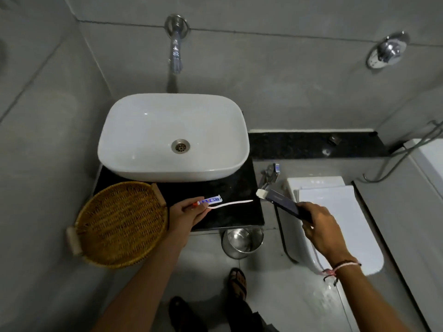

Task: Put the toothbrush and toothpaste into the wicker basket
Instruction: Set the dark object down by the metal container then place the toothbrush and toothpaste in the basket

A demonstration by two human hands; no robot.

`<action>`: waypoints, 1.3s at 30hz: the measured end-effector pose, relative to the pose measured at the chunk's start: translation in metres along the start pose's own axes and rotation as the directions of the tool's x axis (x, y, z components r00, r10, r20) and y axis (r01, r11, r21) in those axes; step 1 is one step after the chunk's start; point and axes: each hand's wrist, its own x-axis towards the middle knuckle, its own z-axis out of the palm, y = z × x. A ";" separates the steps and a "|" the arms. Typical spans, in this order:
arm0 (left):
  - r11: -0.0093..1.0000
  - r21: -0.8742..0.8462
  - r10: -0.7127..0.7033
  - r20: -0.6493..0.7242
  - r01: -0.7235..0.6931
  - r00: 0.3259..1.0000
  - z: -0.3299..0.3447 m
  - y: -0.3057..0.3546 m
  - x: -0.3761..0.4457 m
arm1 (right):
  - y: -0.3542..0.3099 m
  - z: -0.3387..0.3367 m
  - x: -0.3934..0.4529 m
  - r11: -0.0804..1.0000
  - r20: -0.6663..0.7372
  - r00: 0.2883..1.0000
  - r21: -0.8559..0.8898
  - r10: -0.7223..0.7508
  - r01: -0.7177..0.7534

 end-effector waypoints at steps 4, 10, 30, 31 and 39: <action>0.996 0.088 -0.007 0.034 0.004 0.999 0.025 -0.010 0.004 | 0.036 0.043 -0.023 0.965 0.127 0.964 0.086 0.235 -0.246; 0.984 0.174 0.028 0.078 -0.041 0.997 0.071 -0.016 0.022 | 0.059 0.118 -0.013 0.920 0.417 0.837 0.006 0.354 -0.392; 0.964 0.234 0.140 -0.051 -0.125 0.989 0.114 -0.024 0.041 | 0.102 0.285 0.079 0.997 0.608 0.791 -0.073 0.064 -0.024; 0.967 0.225 0.137 -0.050 -0.123 0.989 0.116 -0.024 0.040 | 0.104 0.285 0.077 0.995 0.605 0.794 -0.096 0.059 0.000; 0.970 0.204 0.144 -0.033 -0.134 0.989 0.114 -0.016 0.027 | 0.099 0.266 0.075 0.982 0.594 0.803 -0.178 0.053 0.067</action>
